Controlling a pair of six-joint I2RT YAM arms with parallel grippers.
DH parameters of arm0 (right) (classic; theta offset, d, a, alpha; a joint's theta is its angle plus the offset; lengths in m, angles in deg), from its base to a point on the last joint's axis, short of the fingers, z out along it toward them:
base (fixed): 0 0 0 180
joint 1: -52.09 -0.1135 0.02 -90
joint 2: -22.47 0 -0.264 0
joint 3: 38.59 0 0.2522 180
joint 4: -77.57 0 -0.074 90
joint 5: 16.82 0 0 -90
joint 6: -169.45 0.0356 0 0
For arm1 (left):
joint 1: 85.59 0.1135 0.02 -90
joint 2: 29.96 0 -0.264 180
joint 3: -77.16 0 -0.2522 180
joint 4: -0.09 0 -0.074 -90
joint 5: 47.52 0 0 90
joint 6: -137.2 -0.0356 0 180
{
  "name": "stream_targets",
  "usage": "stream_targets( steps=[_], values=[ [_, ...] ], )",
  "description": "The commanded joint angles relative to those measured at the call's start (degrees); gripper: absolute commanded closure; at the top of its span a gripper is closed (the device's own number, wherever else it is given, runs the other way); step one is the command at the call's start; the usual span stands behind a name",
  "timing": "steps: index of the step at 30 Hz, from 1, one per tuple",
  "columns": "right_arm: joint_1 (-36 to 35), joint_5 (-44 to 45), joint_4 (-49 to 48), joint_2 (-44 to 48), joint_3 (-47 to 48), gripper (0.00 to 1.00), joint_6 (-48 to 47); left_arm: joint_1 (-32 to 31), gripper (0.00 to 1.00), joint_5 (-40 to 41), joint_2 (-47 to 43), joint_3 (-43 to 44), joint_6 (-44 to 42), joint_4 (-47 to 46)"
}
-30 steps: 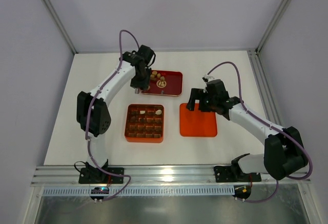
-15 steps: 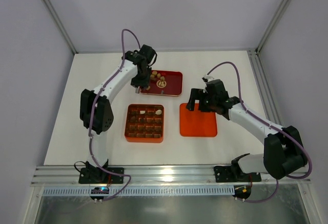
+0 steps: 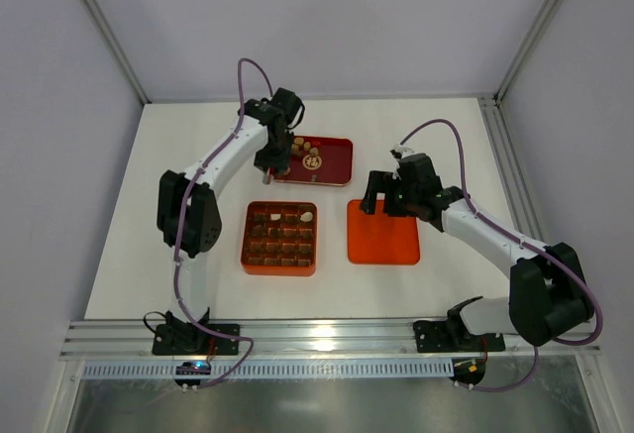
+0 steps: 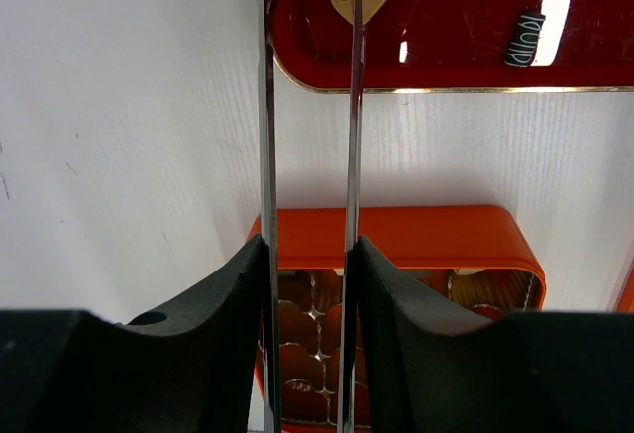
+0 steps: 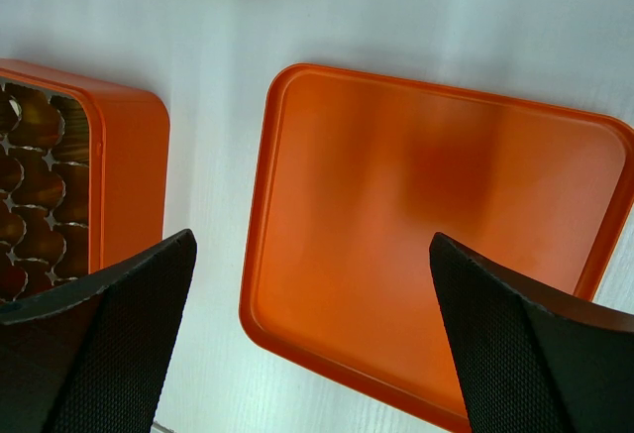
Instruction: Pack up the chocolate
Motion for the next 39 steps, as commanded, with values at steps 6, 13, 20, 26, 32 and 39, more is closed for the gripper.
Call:
stream_targets(
  steps=[6, 13, 20, 26, 32, 39],
  values=[
    [0.37, -0.09, -2.36, 1.12, 0.37, 0.00, -0.61, 0.46, 0.61, -2.01, 0.13, 3.12, -0.70, 0.88],
    [0.46, -0.09, -2.36, 1.39, 0.11, 0.00, -0.52, 0.46, 0.61, -1.04, 0.48, 3.03, -0.88, 1.40],
    [0.55, -0.18, -2.45, 1.56, -0.07, 0.00, -0.43, 0.46, 0.64, -0.51, 1.62, 4.09, -0.97, 2.46],
    [0.55, -0.27, -2.54, 1.47, 0.02, 0.00, -0.43, 0.46, 0.64, -0.60, 1.18, 4.09, -0.88, 2.90],
    [0.55, -0.36, -2.72, 1.30, 0.02, 0.00, -0.35, 0.46, 0.63, -0.60, 0.74, 4.00, -0.88, 3.16],
    [0.63, -0.44, -2.72, 1.12, -0.16, 0.00, -0.26, 0.46, 0.62, -0.78, 0.74, 4.35, -0.97, 3.60]
  ],
)
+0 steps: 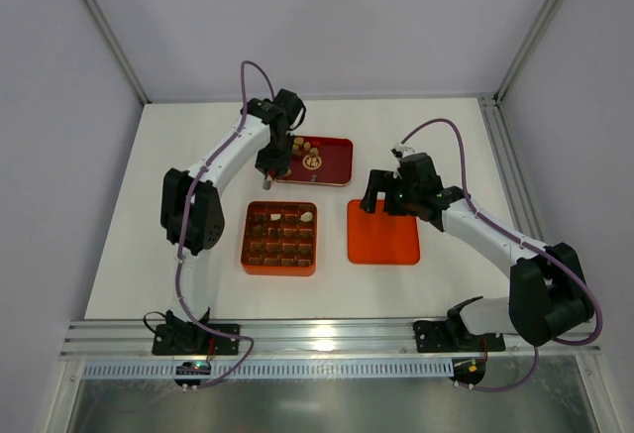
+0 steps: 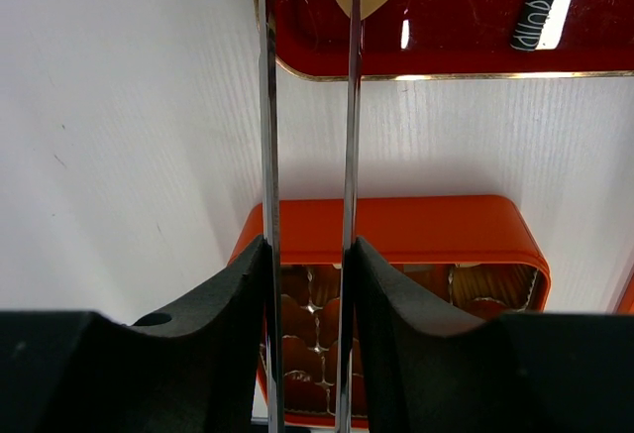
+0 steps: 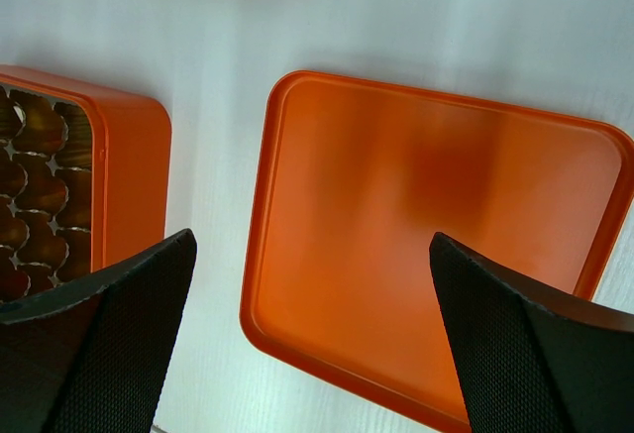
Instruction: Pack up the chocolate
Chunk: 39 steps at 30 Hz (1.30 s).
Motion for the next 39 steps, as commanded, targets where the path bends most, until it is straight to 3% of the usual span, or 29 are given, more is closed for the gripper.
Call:
stream_targets(
  steps=[1, 23, 39],
  values=[
    [0.22, -0.44, -2.24, 1.19, -0.05, 0.00, -0.28, 0.46, 0.62, 0.51, -1.05, 2.54, -1.01, 0.98],
    [0.22, -0.53, -2.41, 0.84, -0.05, 0.00, -0.11, 0.46, 0.64, -1.68, 0.00, 2.36, -0.92, 0.98],
    [0.31, -0.44, -2.24, 0.92, -0.14, 0.00, -0.19, 0.90, 0.71, -0.81, 0.36, 5.26, -0.92, 1.16]
  ],
)
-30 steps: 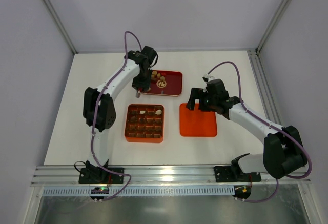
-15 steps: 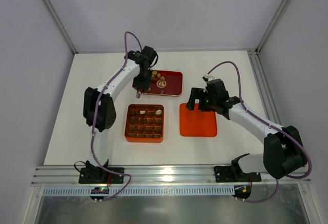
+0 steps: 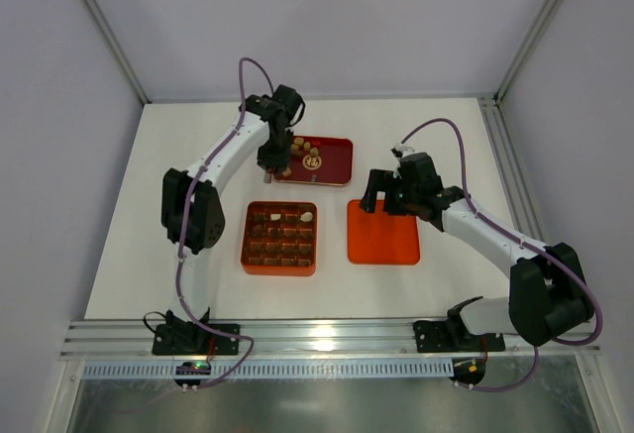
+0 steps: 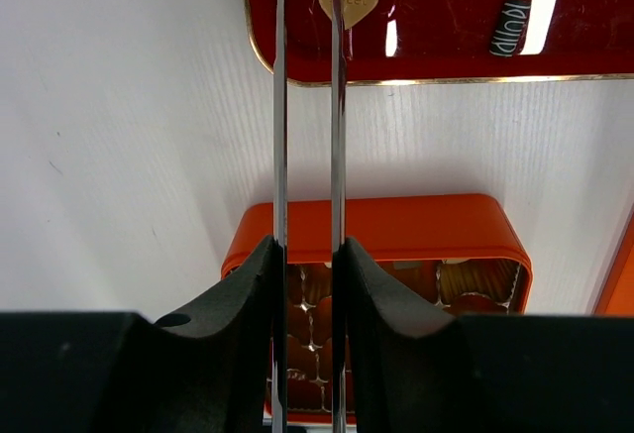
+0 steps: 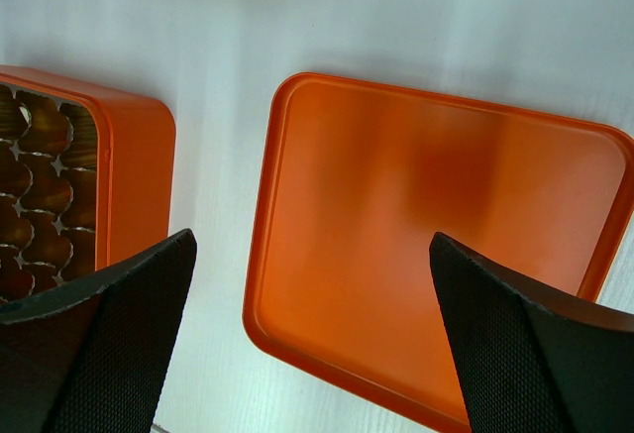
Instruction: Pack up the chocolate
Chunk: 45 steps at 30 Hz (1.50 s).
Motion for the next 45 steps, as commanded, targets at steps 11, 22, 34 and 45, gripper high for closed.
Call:
stream_targets(
  steps=[11, 22, 34, 45],
  values=[
    [0.24, 0.10, -1.71, 0.84, -0.14, 0.00, -0.39, 0.68, 0.71, 2.20, 0.05, 5.29, -1.14, -0.11],
    [0.24, 0.02, -1.80, 0.49, -0.05, 0.00, -0.30, 0.68, 0.72, 2.72, -0.48, 6.52, -1.40, 0.15],
    [0.24, 0.02, -2.15, -0.13, 0.30, 0.00, -0.13, 0.59, 0.72, 1.23, -3.11, 6.17, -1.05, 0.94],
    [0.24, 0.63, -1.89, -0.13, 0.92, 0.00, 0.14, 0.42, 0.72, -0.18, -6.10, 3.71, -0.79, 0.59]
  ],
)
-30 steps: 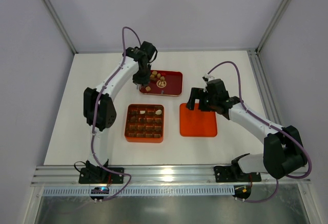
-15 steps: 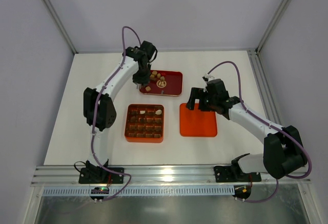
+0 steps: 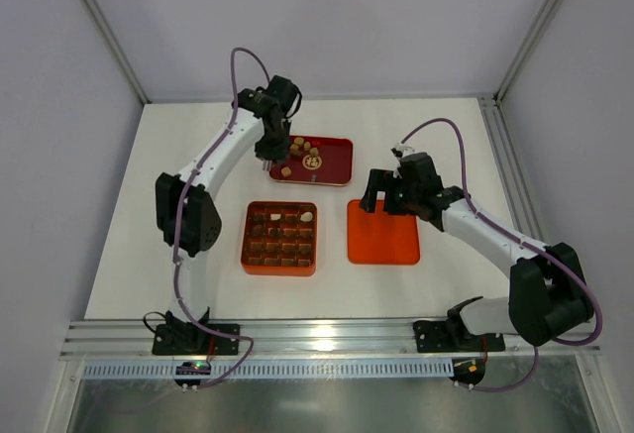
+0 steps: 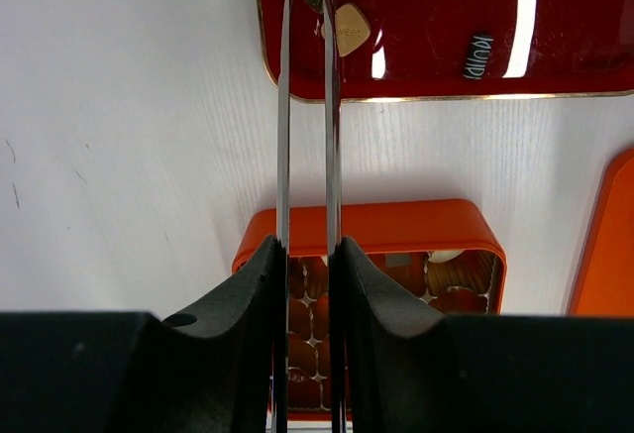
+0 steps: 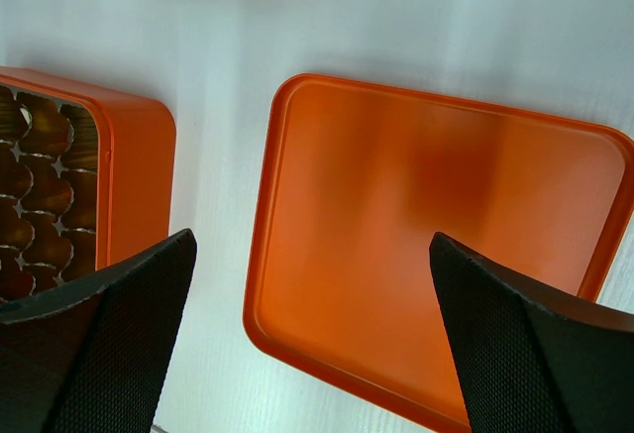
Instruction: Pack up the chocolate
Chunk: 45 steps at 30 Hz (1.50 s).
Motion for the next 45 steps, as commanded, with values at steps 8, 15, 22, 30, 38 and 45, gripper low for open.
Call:
stream_targets(
  steps=[8, 15, 22, 30, 38, 45],
  values=[
    [0.33, 0.76, -1.65, -0.02, 0.92, 0.00, 0.27, -0.20, 0.72, -0.68, -5.87, -1.28, -0.57, 0.24],
    [0.42, 0.76, -1.47, 0.33, 0.92, 0.00, 0.27, -0.37, 0.72, -0.59, -6.57, -1.72, -0.48, 0.42],
    [0.33, 0.94, -1.47, 0.51, 0.83, 0.00, 0.27, -0.64, 0.72, -0.77, -7.19, -1.81, -0.48, 0.59],
    [0.33, 1.03, -1.38, 0.94, 0.74, 0.00, 0.53, -0.90, 0.72, -0.86, -8.06, -2.42, -0.57, 0.77],
    [0.33, 1.38, -1.03, 1.65, 0.57, 0.00, 0.71, -1.25, 0.72, -1.47, -10.35, -4.62, -0.22, 0.42],
    [0.33, 1.99, -0.77, 2.00, 0.48, 0.00, 1.06, -1.69, 0.72, -2.00, -13.07, -7.17, 0.04, 0.33]
  ],
)
